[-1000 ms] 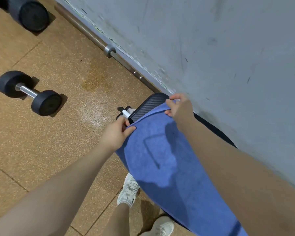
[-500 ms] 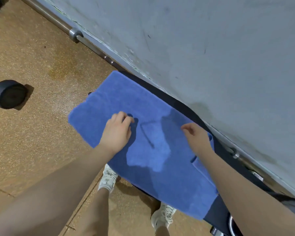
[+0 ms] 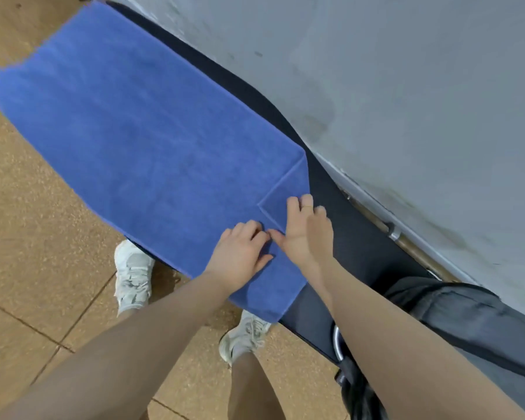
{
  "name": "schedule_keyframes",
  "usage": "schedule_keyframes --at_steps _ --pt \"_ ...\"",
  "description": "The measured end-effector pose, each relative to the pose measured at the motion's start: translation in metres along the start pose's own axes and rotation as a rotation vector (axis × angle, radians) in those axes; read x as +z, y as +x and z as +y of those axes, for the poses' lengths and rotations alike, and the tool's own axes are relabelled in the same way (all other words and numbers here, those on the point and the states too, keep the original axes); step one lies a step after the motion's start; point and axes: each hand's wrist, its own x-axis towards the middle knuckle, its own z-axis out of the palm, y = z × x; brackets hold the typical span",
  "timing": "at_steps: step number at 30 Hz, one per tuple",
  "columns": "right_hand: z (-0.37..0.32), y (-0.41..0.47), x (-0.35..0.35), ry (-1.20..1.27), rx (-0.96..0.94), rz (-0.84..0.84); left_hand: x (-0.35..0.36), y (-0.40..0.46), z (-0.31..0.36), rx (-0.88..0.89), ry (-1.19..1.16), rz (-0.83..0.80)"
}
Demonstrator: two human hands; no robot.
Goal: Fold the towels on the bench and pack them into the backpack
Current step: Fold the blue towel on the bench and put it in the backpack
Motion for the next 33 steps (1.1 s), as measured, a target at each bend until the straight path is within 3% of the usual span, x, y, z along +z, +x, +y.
schedule_keyframes --at_steps 5,7,10,13,17,21,22,25,27,30,33 --pt "0.017 -0.004 -0.003 -0.255 -0.106 0.162 0.016 -0.020 0.020 -0.083 0.176 -0.071" --pt "0.033 -0.003 -0.010 -0.026 -0.104 0.118 0.017 -0.022 0.026 -0.112 0.237 -0.091" --pt "0.064 0.002 -0.018 0.472 0.153 0.006 0.016 -0.020 0.031 -0.119 0.283 -0.095" --pt "0.095 0.000 -0.022 0.645 0.355 0.064 0.013 -0.018 0.034 -0.062 0.325 -0.124" --pt "0.121 -0.002 -0.015 0.548 0.472 -0.063 0.010 -0.015 0.041 -0.043 0.309 -0.193" --pt "0.117 -0.011 -0.018 0.331 0.546 -0.225 0.018 -0.017 0.048 0.072 0.250 -0.461" --pt "0.107 -0.011 -0.027 0.286 0.544 -0.242 0.016 -0.018 0.049 0.065 0.187 -0.457" --pt "0.055 0.004 -0.053 0.196 0.289 -0.232 0.000 -0.019 0.040 0.053 0.044 -0.369" --pt "0.008 0.015 -0.071 0.270 0.089 -0.272 -0.020 -0.018 0.022 -0.043 -0.001 -0.294" --pt "-0.054 0.026 -0.096 0.485 -0.020 -0.315 -0.061 -0.016 -0.024 -0.200 -0.118 -0.166" --pt "-0.105 0.049 -0.112 0.475 -0.116 -0.322 -0.101 -0.020 -0.094 -0.301 -0.151 -0.060"
